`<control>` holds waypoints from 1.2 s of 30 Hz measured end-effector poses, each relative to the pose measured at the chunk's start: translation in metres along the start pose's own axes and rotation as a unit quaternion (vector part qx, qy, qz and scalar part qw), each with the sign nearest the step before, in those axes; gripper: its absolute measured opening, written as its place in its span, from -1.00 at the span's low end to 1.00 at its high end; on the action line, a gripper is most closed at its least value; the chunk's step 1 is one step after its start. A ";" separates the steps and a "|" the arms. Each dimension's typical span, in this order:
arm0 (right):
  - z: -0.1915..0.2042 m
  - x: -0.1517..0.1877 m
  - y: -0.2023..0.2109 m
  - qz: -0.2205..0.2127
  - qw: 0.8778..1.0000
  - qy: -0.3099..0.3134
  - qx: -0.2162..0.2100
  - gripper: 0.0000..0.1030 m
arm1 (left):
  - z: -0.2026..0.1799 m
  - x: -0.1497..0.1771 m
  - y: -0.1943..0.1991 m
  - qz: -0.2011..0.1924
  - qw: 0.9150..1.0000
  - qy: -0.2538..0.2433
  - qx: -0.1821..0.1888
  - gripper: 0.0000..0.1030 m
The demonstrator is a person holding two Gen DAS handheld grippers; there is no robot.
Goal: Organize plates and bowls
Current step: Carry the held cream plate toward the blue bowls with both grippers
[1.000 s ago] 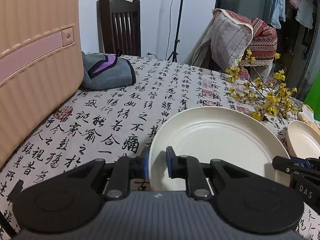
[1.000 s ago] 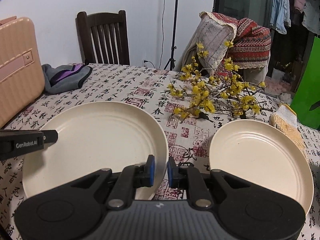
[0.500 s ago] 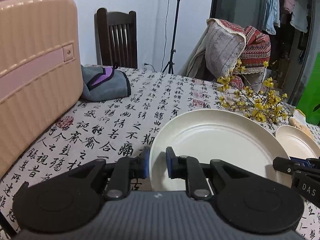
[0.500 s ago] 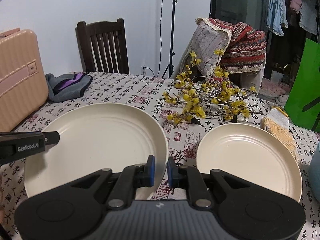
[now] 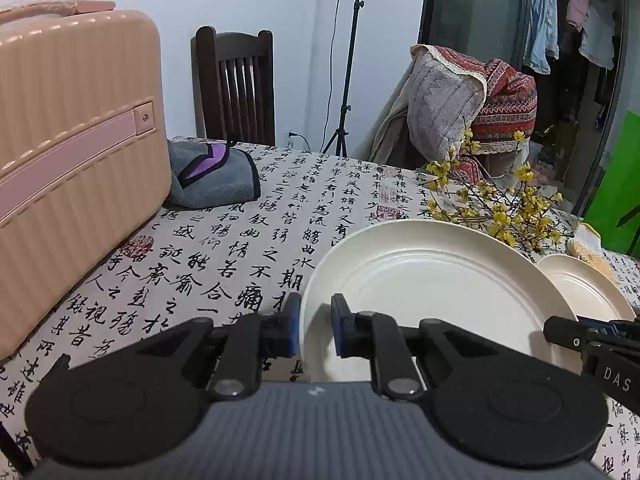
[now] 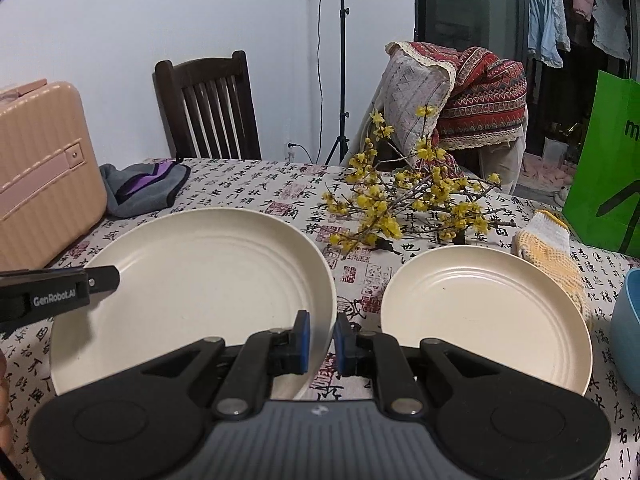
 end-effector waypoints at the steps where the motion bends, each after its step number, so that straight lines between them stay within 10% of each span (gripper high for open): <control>1: 0.000 0.000 0.002 -0.001 1.000 -0.001 0.000 -0.76 | -0.001 0.000 0.002 -0.001 1.000 -0.001 0.000 -0.70; 36: -0.003 0.010 0.058 -0.024 1.000 -0.013 -0.003 -0.77 | -0.011 0.008 0.065 -0.023 1.000 -0.003 0.006 -0.70</control>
Point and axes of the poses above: each gripper's, at about its wrist camera, not at the fingertips, and y roughly against the way its jaws point, z to its left, x to its underside, the point moved 8 cm from there along -y, roughly the way its jaws point, and after that the axes turned 8 degrees about y, right-handed, at the moved point
